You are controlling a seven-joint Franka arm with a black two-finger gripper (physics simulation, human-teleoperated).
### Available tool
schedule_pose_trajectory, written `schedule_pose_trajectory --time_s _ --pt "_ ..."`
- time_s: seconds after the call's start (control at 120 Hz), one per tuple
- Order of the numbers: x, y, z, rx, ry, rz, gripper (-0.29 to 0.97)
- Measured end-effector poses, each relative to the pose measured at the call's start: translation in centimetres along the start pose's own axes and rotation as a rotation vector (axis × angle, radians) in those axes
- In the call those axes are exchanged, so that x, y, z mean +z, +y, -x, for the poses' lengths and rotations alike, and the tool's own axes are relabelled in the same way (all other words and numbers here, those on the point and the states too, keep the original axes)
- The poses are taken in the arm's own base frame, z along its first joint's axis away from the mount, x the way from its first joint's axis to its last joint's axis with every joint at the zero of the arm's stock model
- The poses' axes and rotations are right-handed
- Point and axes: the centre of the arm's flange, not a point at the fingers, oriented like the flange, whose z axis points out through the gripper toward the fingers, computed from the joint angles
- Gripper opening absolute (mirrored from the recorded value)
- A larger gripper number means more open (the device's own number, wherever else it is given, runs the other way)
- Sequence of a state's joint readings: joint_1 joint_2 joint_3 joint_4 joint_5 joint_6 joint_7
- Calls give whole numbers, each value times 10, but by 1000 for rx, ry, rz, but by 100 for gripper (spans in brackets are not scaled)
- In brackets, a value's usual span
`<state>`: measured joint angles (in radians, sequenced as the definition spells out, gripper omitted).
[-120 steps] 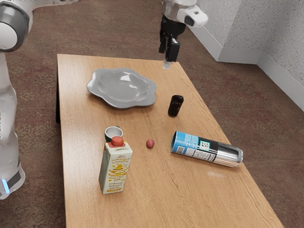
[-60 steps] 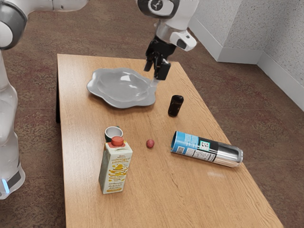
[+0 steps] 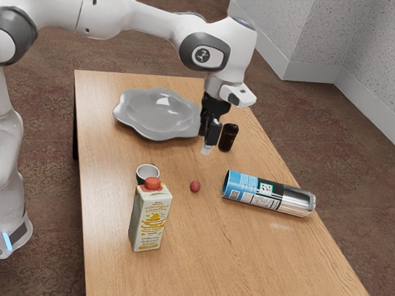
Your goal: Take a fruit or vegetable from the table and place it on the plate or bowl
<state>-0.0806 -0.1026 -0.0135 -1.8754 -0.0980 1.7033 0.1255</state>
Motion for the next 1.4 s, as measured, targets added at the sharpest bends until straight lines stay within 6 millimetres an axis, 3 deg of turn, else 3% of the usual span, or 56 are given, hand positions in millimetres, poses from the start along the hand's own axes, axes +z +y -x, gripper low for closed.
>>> schedule_pose_trajectory --time_s 0.192,0.383,0.575,0.9,1.142,1.4 --pt "30 -2 -1 35 -8 0 68" --pt "48 12 -4 89 -10 -5 68" --pt "69 8 -7 101 -25 -4 68" --pt "89 12 -14 129 -29 -6 68" --pt "118 6 -11 126 -63 -2 68" --pt "129 11 -12 147 -63 -18 68"
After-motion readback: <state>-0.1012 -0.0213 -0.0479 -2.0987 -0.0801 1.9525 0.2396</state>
